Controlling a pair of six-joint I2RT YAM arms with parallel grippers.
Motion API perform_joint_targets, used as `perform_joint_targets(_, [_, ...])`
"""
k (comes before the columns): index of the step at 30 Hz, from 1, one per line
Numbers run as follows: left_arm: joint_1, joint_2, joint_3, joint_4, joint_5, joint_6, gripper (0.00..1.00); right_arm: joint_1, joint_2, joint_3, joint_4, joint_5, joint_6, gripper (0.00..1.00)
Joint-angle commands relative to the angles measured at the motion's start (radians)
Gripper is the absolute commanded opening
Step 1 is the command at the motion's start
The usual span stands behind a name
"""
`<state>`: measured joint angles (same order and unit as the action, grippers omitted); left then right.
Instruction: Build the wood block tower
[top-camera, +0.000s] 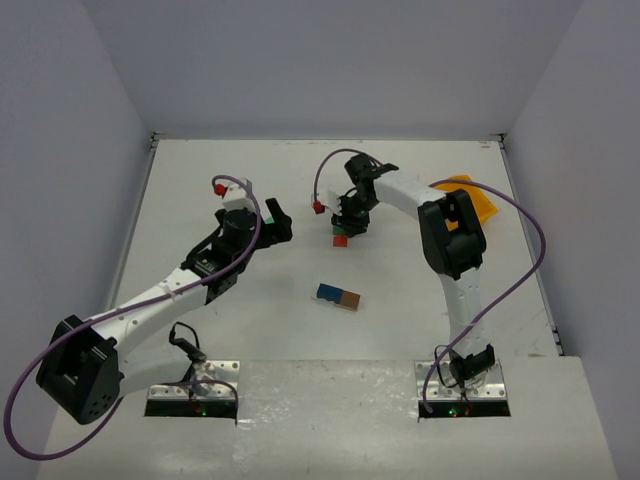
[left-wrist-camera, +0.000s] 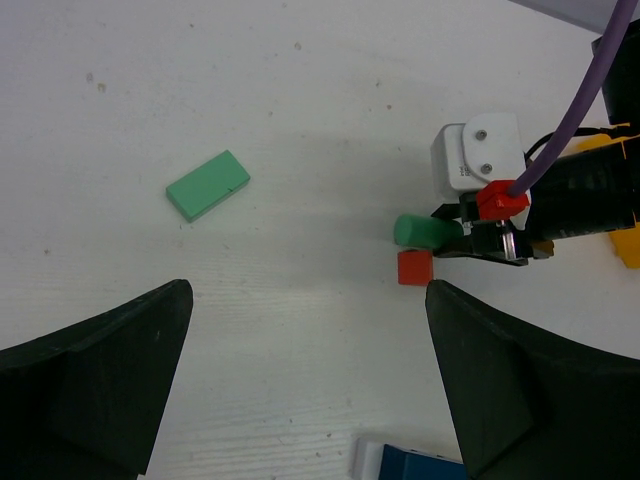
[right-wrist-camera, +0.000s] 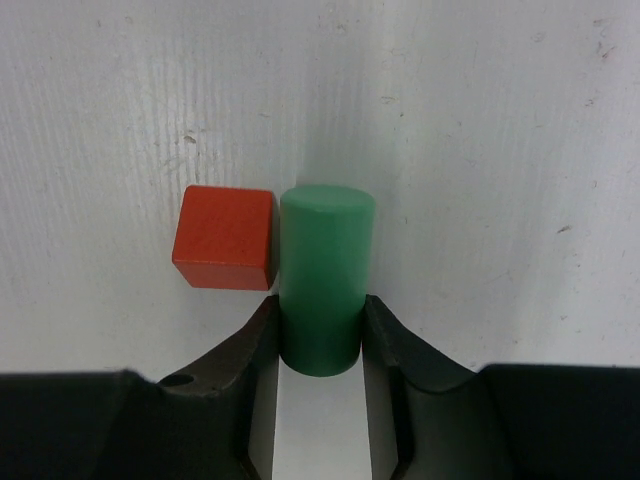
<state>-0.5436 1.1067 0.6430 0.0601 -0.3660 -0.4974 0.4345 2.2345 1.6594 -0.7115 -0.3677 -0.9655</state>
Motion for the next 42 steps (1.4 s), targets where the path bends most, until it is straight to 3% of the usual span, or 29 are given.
perform_joint_targets(1, [0.011, 0.002, 0.009, 0.030, -0.002, 0.013, 1.00, -0.003, 0.002, -0.005, 0.012, -0.015, -0.007, 0.28])
perform_joint_targets(8, [0.011, -0.012, 0.012, 0.034, 0.059, 0.016, 1.00, -0.003, -0.123, -0.126, 0.185, 0.006, 0.074, 0.15])
perform_joint_targets(15, [0.010, -0.072, -0.031, 0.123, 0.209, 0.026, 1.00, -0.004, -0.380, -0.412, 0.612, -0.008, 0.271, 0.14])
perform_joint_targets(23, [0.011, -0.087, -0.056, 0.247, 0.430, 0.039, 1.00, 0.007, -0.720, -0.733, 0.965, -0.200, 0.568, 0.14])
perform_joint_targets(30, [0.008, -0.080, -0.088, 0.360, 0.617, 0.025, 1.00, 0.111, -0.939, -1.053, 1.247, -0.140, 0.859, 0.15])
perform_joint_targets(36, [-0.001, -0.034, -0.102, 0.438, 0.746, 0.003, 1.00, 0.204, -1.012, -1.184, 1.340, -0.073, 0.911, 0.15])
perform_joint_targets(42, [-0.024, 0.017, -0.088, 0.411, 0.745, 0.016, 0.92, 0.203, -1.049, -1.218, 1.395, -0.013, 0.954, 0.15])
